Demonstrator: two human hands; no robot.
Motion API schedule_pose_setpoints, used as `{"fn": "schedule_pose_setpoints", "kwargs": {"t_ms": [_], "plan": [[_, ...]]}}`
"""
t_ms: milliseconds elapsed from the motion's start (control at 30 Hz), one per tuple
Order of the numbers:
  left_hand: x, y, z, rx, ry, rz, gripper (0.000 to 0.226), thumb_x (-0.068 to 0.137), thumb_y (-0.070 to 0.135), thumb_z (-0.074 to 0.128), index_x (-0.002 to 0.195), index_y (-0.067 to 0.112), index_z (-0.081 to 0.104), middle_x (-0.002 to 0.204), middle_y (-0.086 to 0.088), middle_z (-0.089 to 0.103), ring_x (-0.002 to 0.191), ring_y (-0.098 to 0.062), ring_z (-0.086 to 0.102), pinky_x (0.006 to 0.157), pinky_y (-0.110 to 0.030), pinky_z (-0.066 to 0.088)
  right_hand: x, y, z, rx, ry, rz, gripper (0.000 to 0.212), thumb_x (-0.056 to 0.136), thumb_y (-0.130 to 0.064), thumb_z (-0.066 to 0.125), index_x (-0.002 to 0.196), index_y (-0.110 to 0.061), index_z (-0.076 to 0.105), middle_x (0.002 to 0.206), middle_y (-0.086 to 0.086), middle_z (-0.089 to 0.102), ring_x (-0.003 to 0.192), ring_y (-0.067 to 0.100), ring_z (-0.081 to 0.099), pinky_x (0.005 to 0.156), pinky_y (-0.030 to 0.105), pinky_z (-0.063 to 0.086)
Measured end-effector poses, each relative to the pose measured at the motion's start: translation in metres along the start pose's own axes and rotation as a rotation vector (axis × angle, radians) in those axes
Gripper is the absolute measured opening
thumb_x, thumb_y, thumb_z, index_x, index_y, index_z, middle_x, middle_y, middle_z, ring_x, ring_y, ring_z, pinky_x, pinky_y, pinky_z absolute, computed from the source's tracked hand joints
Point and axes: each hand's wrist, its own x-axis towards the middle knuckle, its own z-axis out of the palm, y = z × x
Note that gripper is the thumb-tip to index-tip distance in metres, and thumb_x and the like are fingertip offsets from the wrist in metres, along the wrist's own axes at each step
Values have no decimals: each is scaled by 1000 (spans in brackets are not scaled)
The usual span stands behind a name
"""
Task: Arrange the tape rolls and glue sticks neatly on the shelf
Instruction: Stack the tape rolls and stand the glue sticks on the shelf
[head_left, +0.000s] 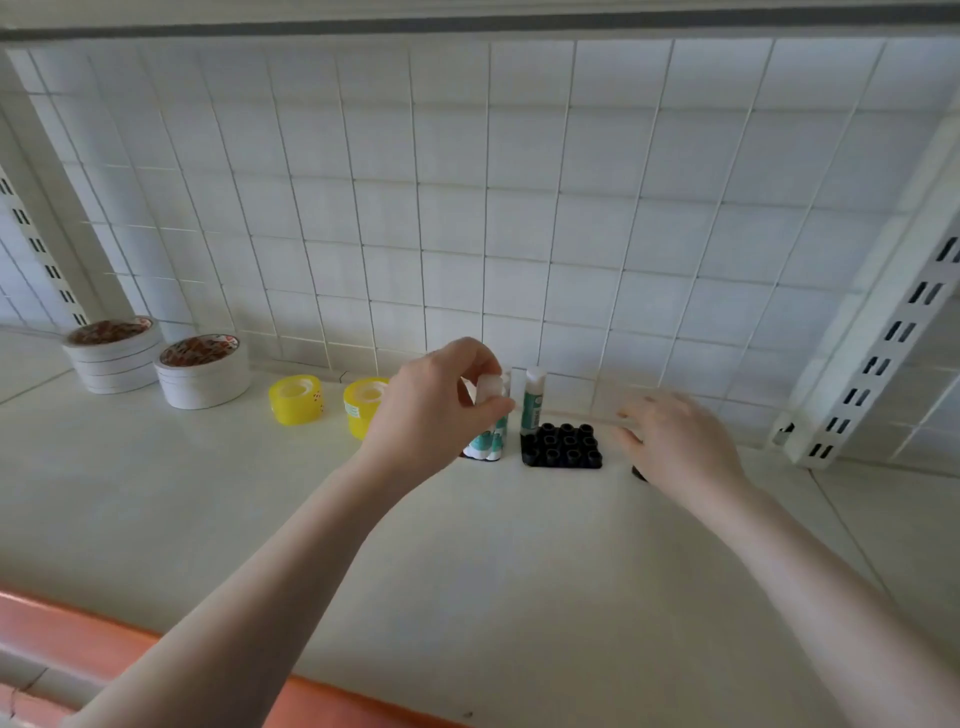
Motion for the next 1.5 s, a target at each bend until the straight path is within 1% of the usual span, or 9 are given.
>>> {"fn": "schedule_pose_setpoints", "kwargs": {"t_ms": [133, 233, 300, 500, 667, 867, 967, 1100, 1500], "plan": [[19, 19, 16, 0, -46, 40, 20, 76, 26, 72, 83, 28, 53, 75, 21, 57, 68, 3, 55, 66, -18, 43, -23, 21, 2, -86, -43, 12, 26, 94, -29, 38, 102, -22, 61, 100, -2, 60, 96, 20, 53, 77, 29, 37], [34, 28, 28, -2, -77, 46, 19, 76, 26, 71, 86, 25, 55, 78, 19, 58, 75, -3, 57, 72, -26, 46, -32, 35, 4, -69, -57, 51, 27, 95, -32, 38, 109, -26, 60, 103, -3, 59, 97, 19, 53, 75, 29, 36], [44, 32, 37, 6, -85, 55, 19, 77, 27, 71, 88, 24, 56, 81, 16, 60, 81, -7, 59, 74, -24, 45, -34, 43, 6, -67, -65, 81, 28, 96, -33, 36, 110, -26, 59, 104, -4, 58, 97, 17, 53, 71, 28, 33], [66, 30, 63, 61, -89, 52, 22, 78, 31, 71, 91, 23, 56, 83, 18, 57, 87, -7, 56, 90, -36, 45, -38, 56, 16, 21, -53, 173, 36, 98, -41, 32, 121, -29, 58, 113, -3, 60, 103, 18, 54, 86, 30, 39], [69, 16, 83, 74, -71, -16, 22, 77, 32, 71, 90, 23, 56, 86, 11, 61, 89, -14, 58, 82, -34, 47, -38, 63, 21, 101, -43, 221, 35, 98, -42, 36, 118, -25, 60, 110, -1, 59, 102, 19, 54, 81, 29, 40], [71, 9, 92, 152, -75, -43, 21, 79, 38, 68, 89, 27, 53, 86, 11, 61, 86, -16, 57, 66, -29, 41, -36, 64, 24, 104, -51, 223, 35, 97, -44, 37, 114, -25, 61, 108, -3, 60, 100, 18, 54, 78, 29, 40], [75, 7, 92, 172, -99, -63, 22, 79, 38, 67, 92, 28, 53, 88, 9, 61, 86, -18, 58, 68, -31, 47, -36, 66, 25, 104, -67, 219, 35, 97, -44, 36, 113, -25, 61, 107, -2, 60, 98, 18, 54, 76, 28, 39], [76, 6, 91, 175, -149, -83, 26, 80, 37, 67, 100, 30, 53, 86, 9, 60, 83, -18, 58, 65, -29, 45, -37, 66, 25, 96, -52, 210, 35, 96, -45, 37, 108, -25, 63, 102, -3, 61, 95, 17, 55, 75, 28, 42], [78, 12, 90, 198, -179, -75, 24, 79, 33, 68, 98, 25, 56, 91, 6, 60, 86, -20, 58, 71, -34, 50, -36, 70, 30, 147, -57, 228, 33, 95, -44, 38, 103, -26, 64, 97, -5, 61, 92, 17, 54, 74, 29, 46]]}}
